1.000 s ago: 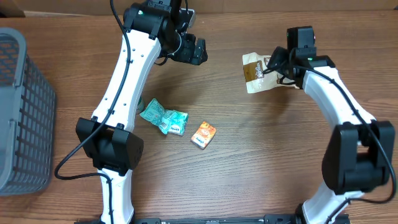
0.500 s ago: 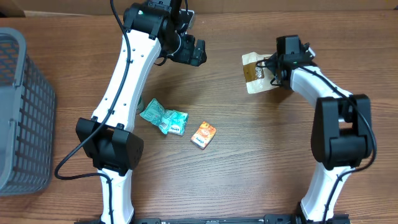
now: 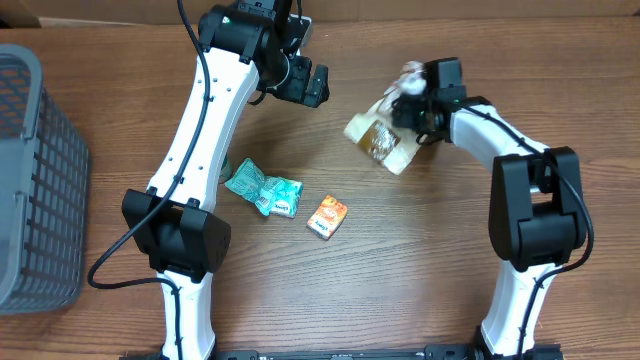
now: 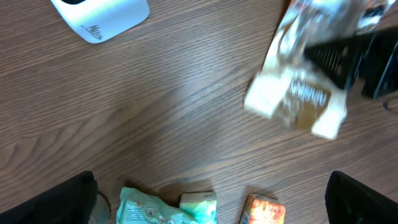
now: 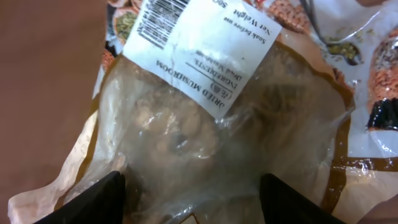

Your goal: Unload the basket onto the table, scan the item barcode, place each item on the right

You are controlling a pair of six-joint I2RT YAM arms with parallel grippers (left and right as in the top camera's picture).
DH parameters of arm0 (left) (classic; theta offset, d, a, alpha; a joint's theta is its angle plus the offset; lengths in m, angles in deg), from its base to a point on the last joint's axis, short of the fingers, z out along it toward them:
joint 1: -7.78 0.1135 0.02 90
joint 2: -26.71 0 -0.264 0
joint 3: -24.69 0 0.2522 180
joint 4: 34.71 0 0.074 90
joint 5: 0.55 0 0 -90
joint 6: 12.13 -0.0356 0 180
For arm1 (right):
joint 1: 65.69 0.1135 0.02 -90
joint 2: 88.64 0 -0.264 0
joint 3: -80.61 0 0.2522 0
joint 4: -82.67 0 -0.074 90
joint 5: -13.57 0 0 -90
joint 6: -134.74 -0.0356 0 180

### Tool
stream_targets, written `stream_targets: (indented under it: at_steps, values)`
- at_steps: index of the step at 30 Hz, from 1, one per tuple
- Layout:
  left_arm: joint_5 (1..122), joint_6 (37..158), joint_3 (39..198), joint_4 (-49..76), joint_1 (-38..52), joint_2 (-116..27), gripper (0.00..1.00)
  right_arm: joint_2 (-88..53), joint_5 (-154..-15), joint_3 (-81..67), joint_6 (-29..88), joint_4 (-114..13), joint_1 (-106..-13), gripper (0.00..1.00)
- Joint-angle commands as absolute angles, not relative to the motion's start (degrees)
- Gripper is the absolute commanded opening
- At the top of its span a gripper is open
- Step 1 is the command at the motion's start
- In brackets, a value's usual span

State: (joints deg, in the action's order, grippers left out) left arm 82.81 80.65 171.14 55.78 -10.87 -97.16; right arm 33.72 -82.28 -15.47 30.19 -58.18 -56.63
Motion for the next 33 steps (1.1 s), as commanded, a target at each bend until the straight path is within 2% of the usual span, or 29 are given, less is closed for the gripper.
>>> stream_targets:
  at_steps: [1, 3, 10, 12, 16, 18, 20, 22, 23, 25, 33]
  values:
    - [83.91, 79.54, 170.94, 55.94, -10.87, -97.69, 1.0, 35.56, -90.59, -14.03, 47.13, -51.14, -53.48, 0.7]
    - [83.88, 79.54, 170.94, 55.94, -10.87, -97.69, 1.0, 35.43, -91.57, -14.4, 49.77, -47.4, -52.15, 0.75]
    - [82.92, 79.6, 170.94, 55.96, -10.9, -97.69, 1.0, 35.12, -94.15, -18.23, 53.99, -33.22, -48.76, 0.75]
    - [81.87, 79.93, 170.94, 55.94, -10.87, -97.69, 1.0, 35.12, -94.72, -19.87, 51.7, -31.12, -48.72, 0.84]
    - [81.92, 83.78, 170.94, 55.98, -10.83, -97.69, 0.95, 32.98, -101.06, -25.46, 50.08, -26.27, -51.36, 0.89]
    - [81.87, 85.64, 170.94, 56.48, -10.83, -97.69, 0.82, 30.51, -105.58, -28.79, 49.14, -23.21, -53.99, 0.9]
    - [80.01, 86.49, 170.92, 57.58, -10.85, -97.69, 0.56, 28.08, -108.09, -31.23, 47.63, -20.35, -56.85, 0.91]
    - [76.65, 86.47, 170.53, 58.8, -11.18, -97.71, 0.37, 25.42, -109.23, -32.2, 45.51, -18.2, -60.3, 1.0]
    - [75.45, 86.47, 170.07, 59.13, -11.44, -97.69, 0.29, 24.67, -109.58, -32.2, 45.07, -17.31, -61.57, 1.0]
    - [73.09, 86.47, 168.56, 59.61, -12.16, -97.69, 0.05, 23.93, -109.58, -32.2, 44.94, -14.93, -64.08, 1.0]
    - [62.59, 86.23, 153.19, 50.71, -14.96, -97.69, 0.04, 24.19, -109.56, -27.56, 45.16, -12.96, -68.43, 0.98]
